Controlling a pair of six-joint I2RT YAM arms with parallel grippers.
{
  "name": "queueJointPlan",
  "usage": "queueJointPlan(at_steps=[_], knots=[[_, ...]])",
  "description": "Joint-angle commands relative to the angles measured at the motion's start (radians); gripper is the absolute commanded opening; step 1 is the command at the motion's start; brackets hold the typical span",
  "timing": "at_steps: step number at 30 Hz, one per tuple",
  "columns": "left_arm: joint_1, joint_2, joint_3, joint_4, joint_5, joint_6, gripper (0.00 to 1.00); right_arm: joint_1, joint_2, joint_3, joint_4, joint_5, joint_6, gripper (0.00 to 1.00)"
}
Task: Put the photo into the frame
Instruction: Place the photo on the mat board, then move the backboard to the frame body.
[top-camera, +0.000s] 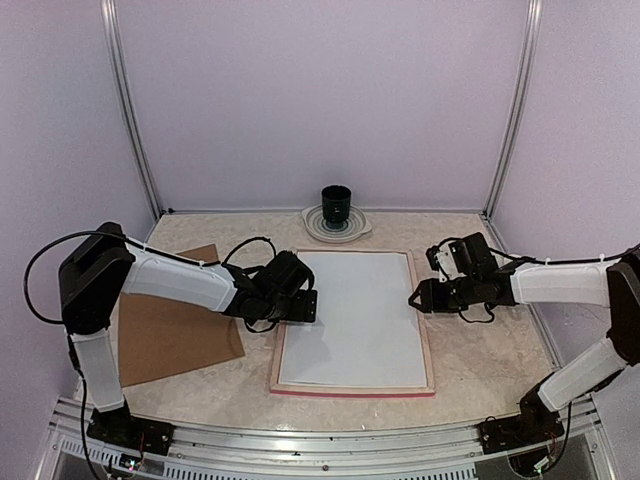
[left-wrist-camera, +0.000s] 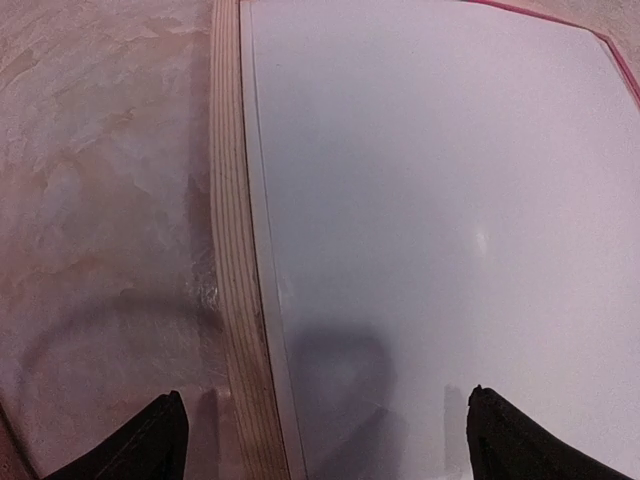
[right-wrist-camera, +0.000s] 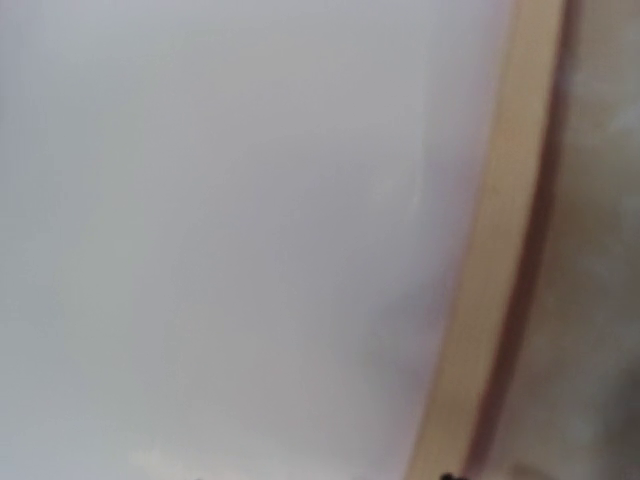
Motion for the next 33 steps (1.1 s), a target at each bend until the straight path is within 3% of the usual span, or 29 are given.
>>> queueJointPlan(at_steps=[1, 15, 27, 33], knots=[[-0.014, 0.031, 0.025, -0.048, -0.060, 0.018, 0.95, 0.031, 0.078, 0.071, 0.025, 0.038, -0.002, 0.51], [-0.014, 0.038, -0.005, -0.064, -0.062, 0.010, 0.95, 0.080, 0.281, 0.163, 0.040, 0.074, -0.007, 0.51], [-0.014, 0.054, -0.003, -0.067, -0.083, -0.005, 0.96, 0.100, 0.263, 0.181, 0.012, 0.082, -0.005, 0.53], [-0.009, -0.006, -0.017, -0.043, -0.089, -0.017, 0.99, 0.135, 0.204, 0.247, -0.056, 0.109, -0.020, 0.59]])
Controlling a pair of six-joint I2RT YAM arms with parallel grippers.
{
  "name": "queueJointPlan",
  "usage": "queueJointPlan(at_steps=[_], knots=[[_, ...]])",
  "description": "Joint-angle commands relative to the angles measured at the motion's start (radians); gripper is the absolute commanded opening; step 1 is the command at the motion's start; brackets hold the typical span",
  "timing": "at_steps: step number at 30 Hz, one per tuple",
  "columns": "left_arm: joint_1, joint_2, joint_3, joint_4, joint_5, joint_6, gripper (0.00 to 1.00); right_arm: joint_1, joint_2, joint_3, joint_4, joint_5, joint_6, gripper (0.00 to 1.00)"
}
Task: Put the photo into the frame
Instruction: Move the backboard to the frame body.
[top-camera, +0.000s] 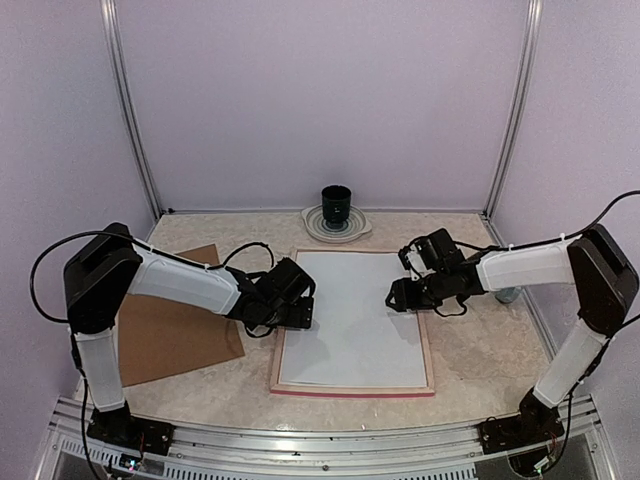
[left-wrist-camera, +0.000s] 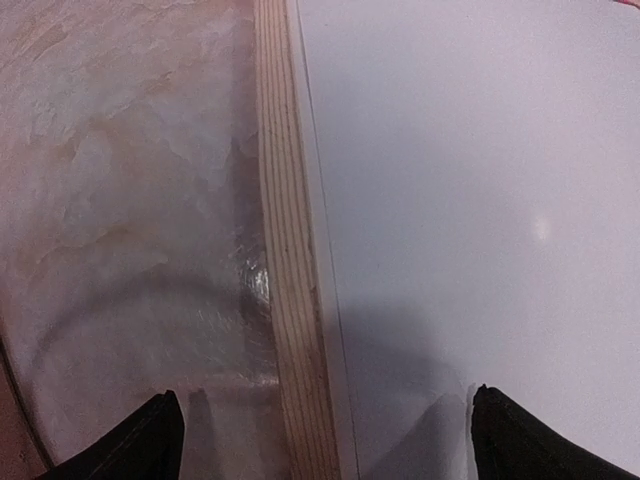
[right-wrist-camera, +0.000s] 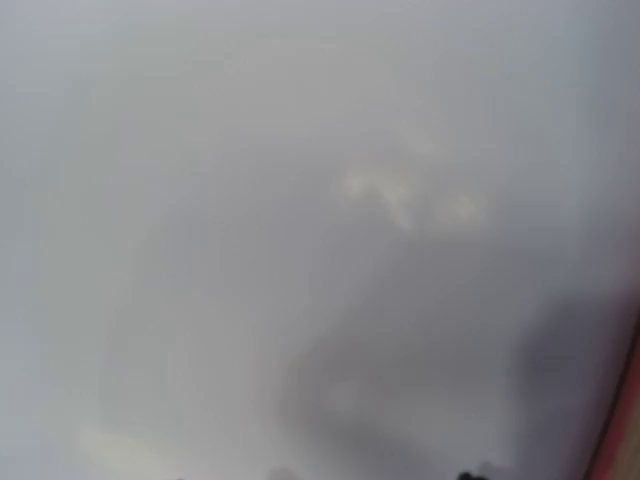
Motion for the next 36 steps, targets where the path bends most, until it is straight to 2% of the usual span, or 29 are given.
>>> queueJointPlan(at_steps=[1, 8, 15, 21, 27, 32, 36], knots=[[0.003, -0.063, -0.027, 0.024, -0.010, -0.017, 0.99, 0.037, -0.071, 0.074, -0.061, 0.032, -0.017, 0.60], [0.042, -0.210, -0.107, 0.050, 0.059, -0.049, 0.99, 0.058, -0.116, 0.130, -0.088, 0.029, -0.013, 0.68], [0.145, -0.449, -0.275, 0.030, 0.082, -0.076, 0.99, 0.162, -0.058, 0.251, -0.121, 0.021, -0.027, 0.73], [0.259, -0.658, -0.421, -0.005, 0.100, -0.095, 0.99, 0.252, 0.067, 0.426, -0.171, 0.008, -0.033, 0.75], [0.409, -0.792, -0.527, -0.032, 0.161, -0.126, 0.99, 0.339, 0.243, 0.631, -0.235, -0.019, -0.042, 0.76], [0.572, -0.831, -0.549, -0.097, 0.183, -0.153, 0.99, 0.394, 0.384, 0.800, -0.284, -0.049, -0.045, 0.76], [0.692, -0.818, -0.517, -0.184, 0.129, -0.191, 0.99, 0.421, 0.477, 0.903, -0.310, -0.064, -0.046, 0.76]])
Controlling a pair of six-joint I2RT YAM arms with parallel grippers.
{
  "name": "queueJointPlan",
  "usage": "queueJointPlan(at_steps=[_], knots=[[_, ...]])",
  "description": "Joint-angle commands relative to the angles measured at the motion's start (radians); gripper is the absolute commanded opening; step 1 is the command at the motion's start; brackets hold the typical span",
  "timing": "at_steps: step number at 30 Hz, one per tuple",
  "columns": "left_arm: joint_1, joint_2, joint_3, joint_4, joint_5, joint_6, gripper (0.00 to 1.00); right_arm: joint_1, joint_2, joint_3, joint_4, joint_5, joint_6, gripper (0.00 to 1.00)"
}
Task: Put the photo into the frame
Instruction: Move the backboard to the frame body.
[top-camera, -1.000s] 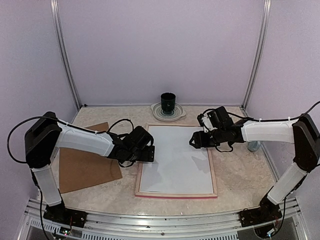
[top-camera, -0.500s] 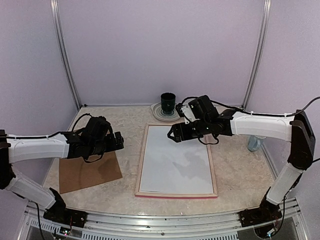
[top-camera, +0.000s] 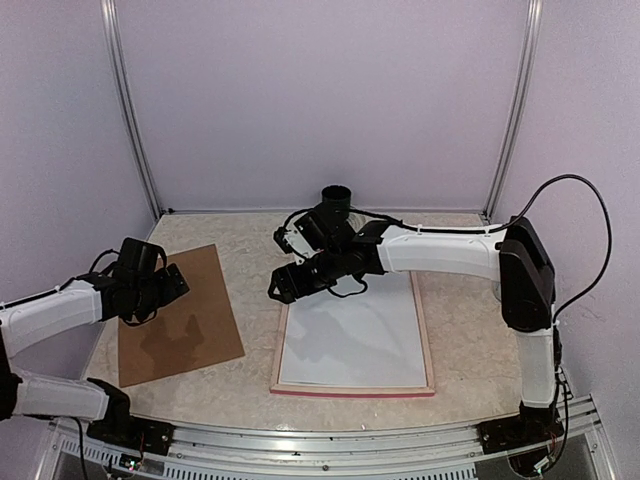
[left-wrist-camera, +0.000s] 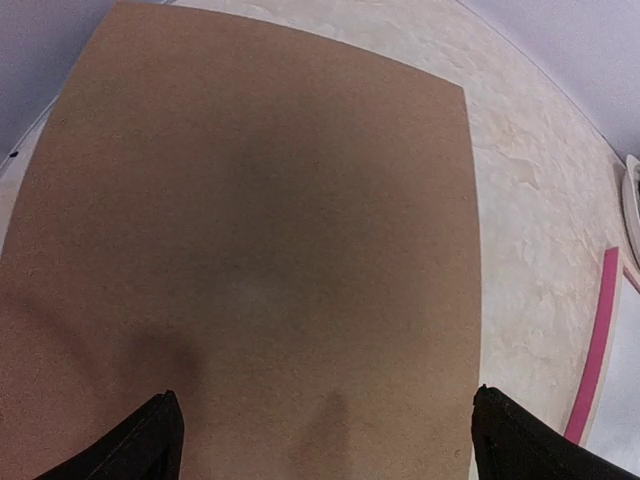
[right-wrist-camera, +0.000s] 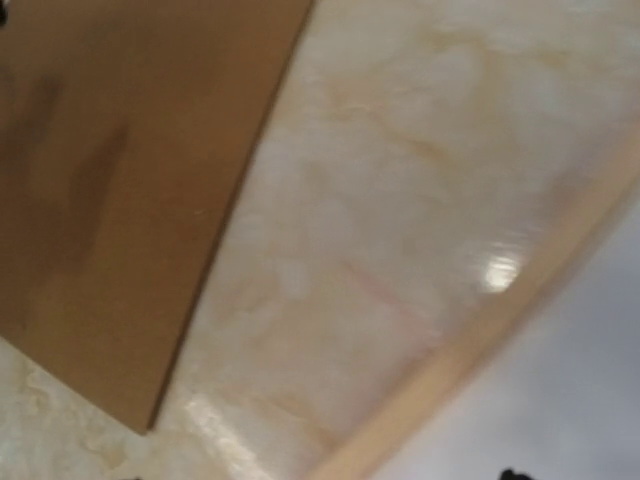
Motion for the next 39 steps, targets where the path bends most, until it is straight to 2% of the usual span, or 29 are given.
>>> queueJointPlan(at_steps=[1, 4, 10, 17, 19, 28, 39], knots=[[0.111, 0.017, 0.041, -0.129, -0.064, -0.056, 0.99, 0.031, 0.083, 0.107, -0.060, -0.032, -0.011, 0.76], [0.172, 0.073, 0.091, -0.197, -0.125, -0.056, 0.99, 0.041, 0.112, 0.122, -0.056, -0.044, -0.007, 0.76], [0.299, 0.231, 0.117, -0.228, -0.118, -0.096, 0.99, 0.045, 0.115, 0.076, -0.031, -0.050, -0.005, 0.76], [0.314, 0.266, 0.077, -0.193, -0.200, -0.193, 0.99, 0.046, 0.088, 0.014, -0.007, -0.054, -0.010, 0.76], [0.353, 0.265, 0.071, -0.186, -0.207, -0.199, 0.99, 0.046, 0.085, 0.007, -0.007, -0.053, -0.011, 0.76], [0.495, 0.271, -0.005, -0.086, -0.088, -0.170, 0.99, 0.046, 0.081, -0.011, 0.005, -0.053, -0.005, 0.76], [0.492, 0.381, -0.074, 0.097, 0.093, -0.110, 0.99, 0.048, 0.062, -0.003, 0.016, -0.047, -0.011, 0.76]])
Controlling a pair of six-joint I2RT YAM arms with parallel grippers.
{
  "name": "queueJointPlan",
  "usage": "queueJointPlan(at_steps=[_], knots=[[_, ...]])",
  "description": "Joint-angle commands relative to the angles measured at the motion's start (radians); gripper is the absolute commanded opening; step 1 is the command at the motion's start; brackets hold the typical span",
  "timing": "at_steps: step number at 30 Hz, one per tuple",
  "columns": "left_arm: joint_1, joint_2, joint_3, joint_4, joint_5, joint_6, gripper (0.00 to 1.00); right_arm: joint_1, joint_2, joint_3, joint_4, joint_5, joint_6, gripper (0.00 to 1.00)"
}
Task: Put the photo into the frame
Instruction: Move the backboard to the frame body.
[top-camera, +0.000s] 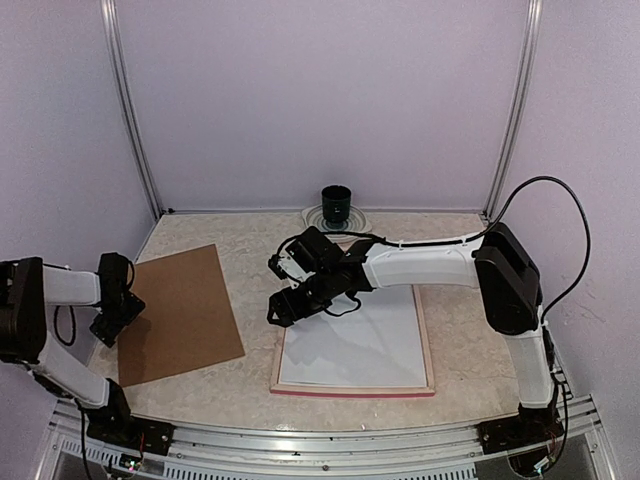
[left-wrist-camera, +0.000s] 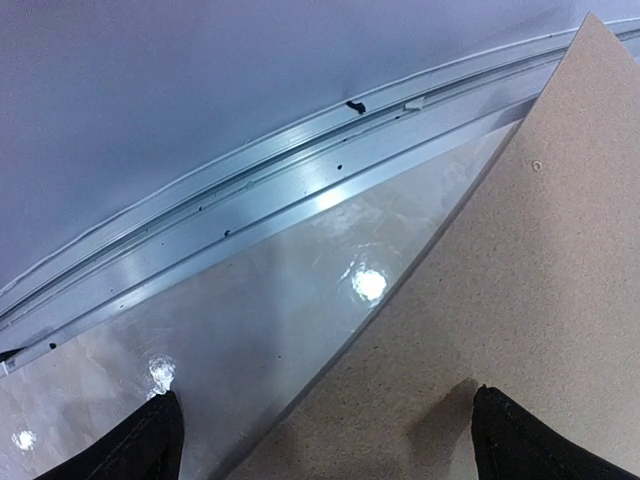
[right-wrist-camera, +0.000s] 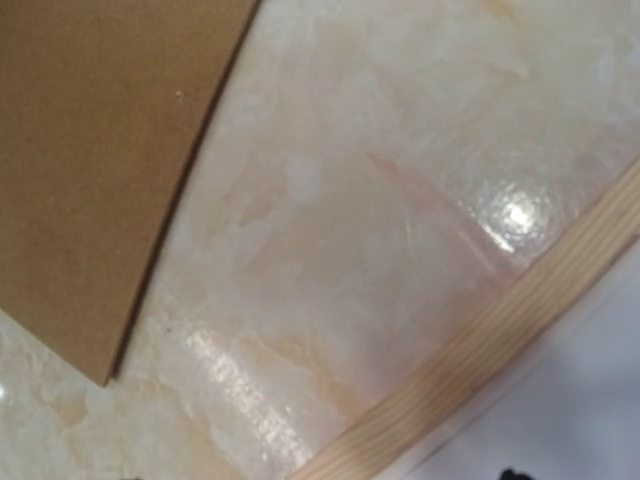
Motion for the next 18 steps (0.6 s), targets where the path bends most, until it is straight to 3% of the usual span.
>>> queueJointPlan(at_steps=[1, 9, 18], knots=[[-0.011, 0.071, -0.067, 0.139, 0.186, 0.018, 0.99, 0.011, -0.041, 0.004, 0.023, -0.004, -0.010, 0.77], [-0.123, 0.131, -0.028, 0.127, 0.119, 0.056, 0.99, 0.011, 0.045, 0.120, 0.031, -0.067, 0.032, 0.76], [-0.166, 0.126, -0.014, 0.153, 0.146, 0.096, 0.99, 0.011, 0.187, 0.301, 0.024, -0.111, 0.103, 0.76]])
